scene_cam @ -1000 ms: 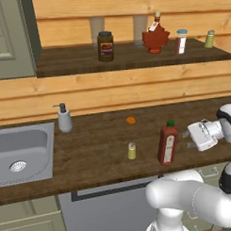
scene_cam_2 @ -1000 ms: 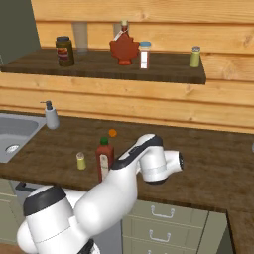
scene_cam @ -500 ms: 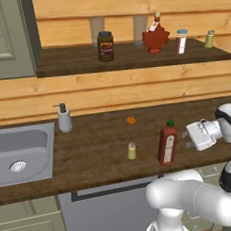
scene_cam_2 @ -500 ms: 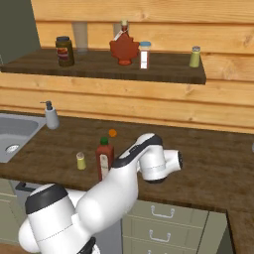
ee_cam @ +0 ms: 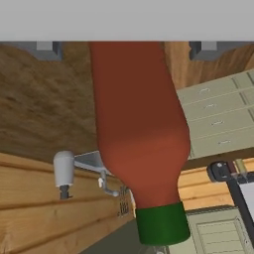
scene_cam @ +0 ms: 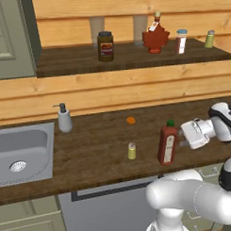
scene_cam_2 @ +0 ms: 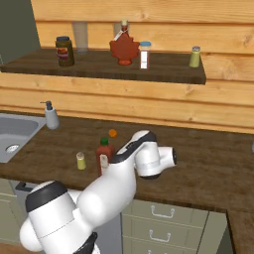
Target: Put the shaker and condiment bottle from the counter next to their counterparts in the cabinet.
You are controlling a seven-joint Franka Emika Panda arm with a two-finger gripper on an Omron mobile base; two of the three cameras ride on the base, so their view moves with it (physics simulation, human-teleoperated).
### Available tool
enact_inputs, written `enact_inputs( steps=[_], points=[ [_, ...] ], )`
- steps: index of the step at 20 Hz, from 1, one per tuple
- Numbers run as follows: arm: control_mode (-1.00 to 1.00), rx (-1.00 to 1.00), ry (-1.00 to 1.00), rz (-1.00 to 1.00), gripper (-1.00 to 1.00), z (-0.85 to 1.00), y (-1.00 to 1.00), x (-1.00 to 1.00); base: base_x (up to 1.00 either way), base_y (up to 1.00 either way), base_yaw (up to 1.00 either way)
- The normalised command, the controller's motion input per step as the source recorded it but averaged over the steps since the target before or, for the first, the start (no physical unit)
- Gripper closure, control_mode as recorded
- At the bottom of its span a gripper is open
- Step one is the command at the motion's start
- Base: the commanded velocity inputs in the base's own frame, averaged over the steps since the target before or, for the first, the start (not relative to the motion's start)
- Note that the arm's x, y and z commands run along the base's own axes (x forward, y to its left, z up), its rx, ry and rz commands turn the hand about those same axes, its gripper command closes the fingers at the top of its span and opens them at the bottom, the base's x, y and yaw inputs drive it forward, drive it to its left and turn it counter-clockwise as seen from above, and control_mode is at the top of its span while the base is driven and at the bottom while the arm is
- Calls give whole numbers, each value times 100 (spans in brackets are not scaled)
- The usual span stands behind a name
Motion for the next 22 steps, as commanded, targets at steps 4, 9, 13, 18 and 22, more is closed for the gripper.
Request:
enact_inputs(
  steps=[4,9,13,18,22],
  points=[
    [-100,0,0,0,-100,0,21,0,0,0,0],
    [-100,0,0,1,-100,0,16,0,0,0,0],
    [-100,0,0,1,-100,0,13,0,0,0,0],
    [-100,0,0,1,100,0,18,0,0,0,0],
    [-100,0,1,0,100,-1,21,0,0,0,0]
  ],
)
